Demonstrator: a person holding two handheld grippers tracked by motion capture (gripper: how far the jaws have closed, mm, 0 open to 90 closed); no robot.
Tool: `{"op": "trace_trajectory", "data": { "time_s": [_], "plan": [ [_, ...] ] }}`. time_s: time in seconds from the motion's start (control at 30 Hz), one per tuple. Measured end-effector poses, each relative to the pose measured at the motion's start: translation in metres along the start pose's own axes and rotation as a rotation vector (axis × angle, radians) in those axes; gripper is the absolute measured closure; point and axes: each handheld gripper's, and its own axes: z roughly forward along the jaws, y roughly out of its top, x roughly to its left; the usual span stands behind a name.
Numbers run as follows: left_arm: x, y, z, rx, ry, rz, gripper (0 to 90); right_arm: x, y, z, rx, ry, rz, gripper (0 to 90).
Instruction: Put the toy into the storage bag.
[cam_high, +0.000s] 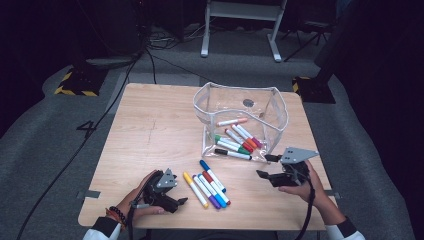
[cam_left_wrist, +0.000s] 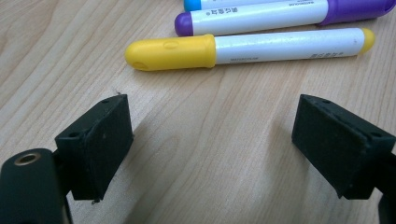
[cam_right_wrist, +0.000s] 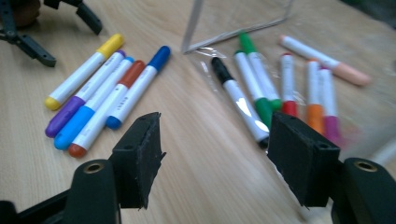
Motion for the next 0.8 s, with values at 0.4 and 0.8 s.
{"op": "trace_trajectory", "data": {
  "time_s": [0.4,0.8],
  "plan": [
    [0.000,0.000,0.000,-0.001,0.001,-0.003,12.7,0.032,0.030,0.105,0.041,0.149,-0.069,41.2],
    [0.000,-0.001,0.000,-0.002,0.000,-0.002,12.7,0.028,0.049,0.162,0.067,0.146,-0.033,47.8]
  ]
}}
